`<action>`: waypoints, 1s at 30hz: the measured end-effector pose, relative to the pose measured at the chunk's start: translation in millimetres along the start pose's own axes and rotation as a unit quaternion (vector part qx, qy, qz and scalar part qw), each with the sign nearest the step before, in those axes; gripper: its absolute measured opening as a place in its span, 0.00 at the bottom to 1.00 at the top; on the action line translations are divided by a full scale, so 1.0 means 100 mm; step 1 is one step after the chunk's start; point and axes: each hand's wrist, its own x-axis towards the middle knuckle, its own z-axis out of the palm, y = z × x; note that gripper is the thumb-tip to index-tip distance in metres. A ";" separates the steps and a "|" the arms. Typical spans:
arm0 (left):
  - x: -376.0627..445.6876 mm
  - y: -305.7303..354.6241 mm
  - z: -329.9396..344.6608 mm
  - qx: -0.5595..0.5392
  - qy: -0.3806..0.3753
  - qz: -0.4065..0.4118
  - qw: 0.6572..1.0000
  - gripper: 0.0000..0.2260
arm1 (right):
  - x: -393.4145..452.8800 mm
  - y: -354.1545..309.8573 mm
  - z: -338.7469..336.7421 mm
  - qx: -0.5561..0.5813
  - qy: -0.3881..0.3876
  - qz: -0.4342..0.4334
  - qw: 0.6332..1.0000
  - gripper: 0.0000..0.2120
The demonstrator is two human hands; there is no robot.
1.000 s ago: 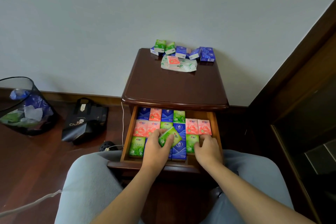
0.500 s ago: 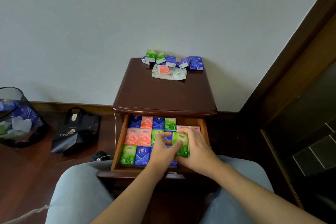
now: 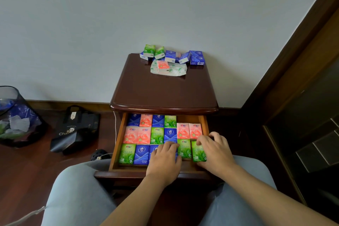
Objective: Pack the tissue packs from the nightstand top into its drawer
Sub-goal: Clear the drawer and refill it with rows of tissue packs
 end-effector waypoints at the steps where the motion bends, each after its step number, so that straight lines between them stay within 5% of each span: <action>1: 0.01 0.00 0.01 0.006 -0.007 -0.004 1.000 0.22 | 0.01 -0.01 0.00 -0.003 -0.007 0.003 1.000 0.33; 19: 0.04 -0.07 0.08 0.016 -0.048 -0.023 0.998 0.22 | 0.10 -0.13 -0.09 -0.083 -0.054 0.001 0.995 0.32; 30: 0.03 -0.04 0.06 0.014 -0.041 -0.034 0.998 0.22 | 0.27 -0.19 -0.06 -0.021 -0.103 -0.142 0.984 0.44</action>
